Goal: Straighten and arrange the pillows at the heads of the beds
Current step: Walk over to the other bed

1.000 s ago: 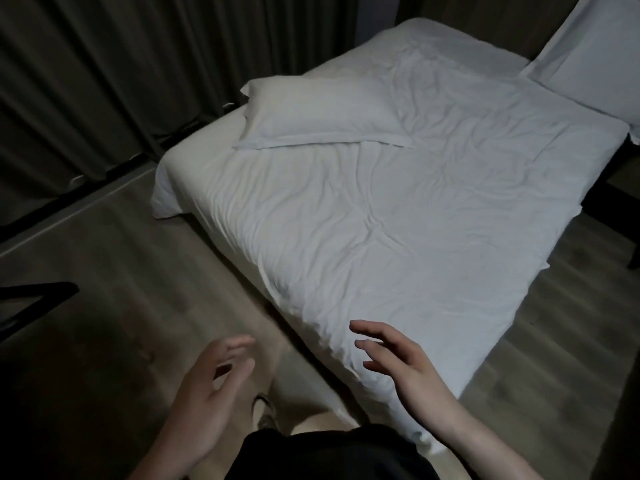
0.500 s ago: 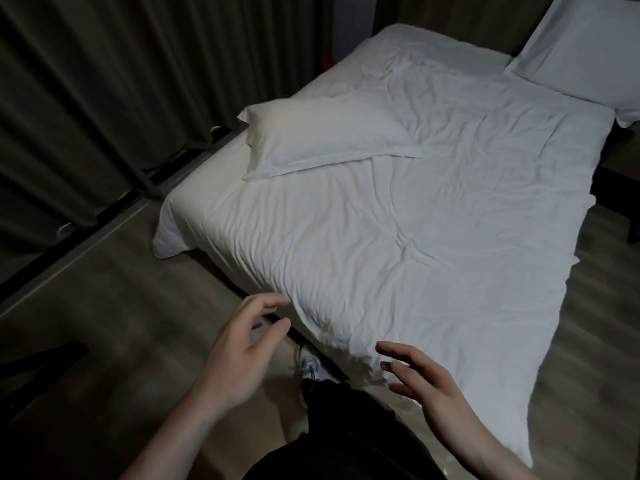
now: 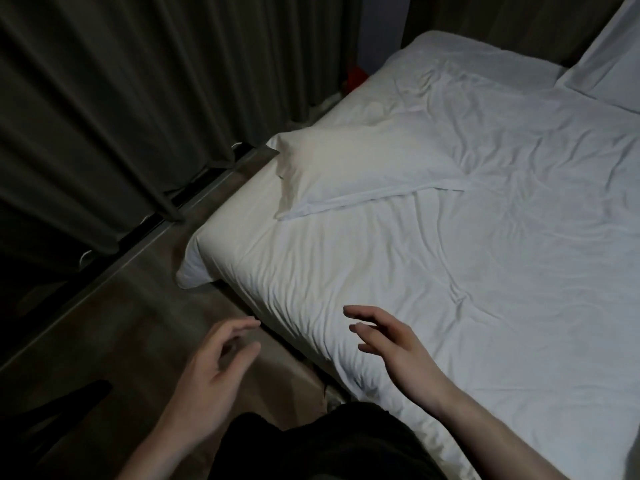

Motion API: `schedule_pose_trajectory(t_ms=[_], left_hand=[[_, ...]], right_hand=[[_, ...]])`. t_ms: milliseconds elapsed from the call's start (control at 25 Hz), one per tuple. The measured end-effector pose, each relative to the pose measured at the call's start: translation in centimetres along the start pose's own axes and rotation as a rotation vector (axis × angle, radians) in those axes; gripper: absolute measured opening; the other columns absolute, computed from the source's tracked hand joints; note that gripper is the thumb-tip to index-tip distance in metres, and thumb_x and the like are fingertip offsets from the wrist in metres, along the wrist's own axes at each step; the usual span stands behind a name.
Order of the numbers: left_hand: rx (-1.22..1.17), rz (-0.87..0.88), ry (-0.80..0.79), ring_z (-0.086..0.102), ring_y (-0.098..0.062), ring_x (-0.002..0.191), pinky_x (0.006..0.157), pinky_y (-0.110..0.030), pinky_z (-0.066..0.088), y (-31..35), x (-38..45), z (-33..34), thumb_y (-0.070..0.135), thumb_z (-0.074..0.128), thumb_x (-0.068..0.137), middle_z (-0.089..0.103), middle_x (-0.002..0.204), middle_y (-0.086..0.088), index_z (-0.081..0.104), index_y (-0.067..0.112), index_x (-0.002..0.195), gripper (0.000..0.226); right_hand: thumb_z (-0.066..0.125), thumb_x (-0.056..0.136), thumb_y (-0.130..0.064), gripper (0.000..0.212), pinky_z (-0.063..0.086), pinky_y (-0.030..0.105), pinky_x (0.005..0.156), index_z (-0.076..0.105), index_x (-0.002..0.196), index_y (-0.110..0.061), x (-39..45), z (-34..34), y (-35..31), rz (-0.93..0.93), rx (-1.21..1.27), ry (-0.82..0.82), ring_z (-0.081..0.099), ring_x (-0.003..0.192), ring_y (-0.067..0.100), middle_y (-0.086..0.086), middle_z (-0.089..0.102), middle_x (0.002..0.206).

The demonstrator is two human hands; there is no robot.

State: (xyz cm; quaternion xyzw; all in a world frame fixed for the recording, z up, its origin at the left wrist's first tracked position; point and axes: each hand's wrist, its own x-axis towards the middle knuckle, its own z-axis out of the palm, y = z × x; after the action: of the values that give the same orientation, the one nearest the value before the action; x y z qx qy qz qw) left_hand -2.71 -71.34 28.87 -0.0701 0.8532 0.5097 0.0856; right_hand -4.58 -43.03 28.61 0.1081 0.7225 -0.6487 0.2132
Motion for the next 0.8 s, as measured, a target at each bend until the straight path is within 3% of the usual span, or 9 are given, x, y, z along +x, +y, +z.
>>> schedule_pose_trajectory(t_ms=[240,400,560,720,800], left_hand=[[-0.062,0.005,-0.084,0.062,0.000,0.119,0.101,-0.024,0.047,-2.0,10.2,-6.5,0.013,0.067,0.097,0.069,0.121,0.015,0.071,0.031,0.116,0.027],[-0.032,0.014,-0.181,0.062,0.000,0.120,0.103,-0.029,0.047,-5.3,17.8,-13.1,0.014,0.068,0.096,0.069,0.120,0.020,0.072,0.027,0.116,0.024],[0.045,0.016,-0.332,0.061,0.002,0.119,0.103,-0.031,0.047,-7.0,25.6,-20.7,0.017,0.068,0.097,0.069,0.119,0.020,0.068,0.041,0.114,0.029],[0.138,0.198,-0.471,0.058,-0.001,0.123,0.098,-0.024,0.048,-5.0,32.6,-23.8,0.030,0.066,0.093,0.062,0.128,0.019,0.067,0.036,0.117,0.025],[0.123,0.258,-0.524,0.056,-0.002,0.126,0.101,-0.023,0.044,-3.6,35.3,-23.9,0.036,0.061,0.090,0.061,0.132,0.018,0.067,0.031,0.122,0.033]], right_hand=[[0.057,0.106,-0.026,0.027,0.051,0.043,0.111,0.072,0.124,-0.039,8.3,5.1,-4.1,0.022,0.033,0.064,0.064,0.122,0.001,-0.023,0.070,0.129],[0.059,0.105,-0.029,0.026,0.050,0.047,0.111,0.073,0.121,-0.044,12.4,12.0,-4.4,0.077,0.060,0.171,0.066,0.119,0.003,-0.021,0.071,0.125],[0.061,0.102,-0.035,0.025,0.049,0.047,0.112,0.072,0.121,-0.047,14.7,20.0,-6.2,0.149,0.107,0.297,0.068,0.116,0.009,-0.014,0.075,0.118],[0.064,0.101,-0.028,0.025,0.049,0.054,0.106,0.075,0.116,-0.044,16.0,24.2,-8.0,0.128,0.236,0.450,0.063,0.114,0.035,0.014,0.070,0.117],[0.064,0.100,-0.026,0.027,0.047,0.056,0.107,0.075,0.119,-0.041,17.1,25.0,-8.7,0.101,0.291,0.522,0.061,0.115,0.037,0.023,0.064,0.122]])
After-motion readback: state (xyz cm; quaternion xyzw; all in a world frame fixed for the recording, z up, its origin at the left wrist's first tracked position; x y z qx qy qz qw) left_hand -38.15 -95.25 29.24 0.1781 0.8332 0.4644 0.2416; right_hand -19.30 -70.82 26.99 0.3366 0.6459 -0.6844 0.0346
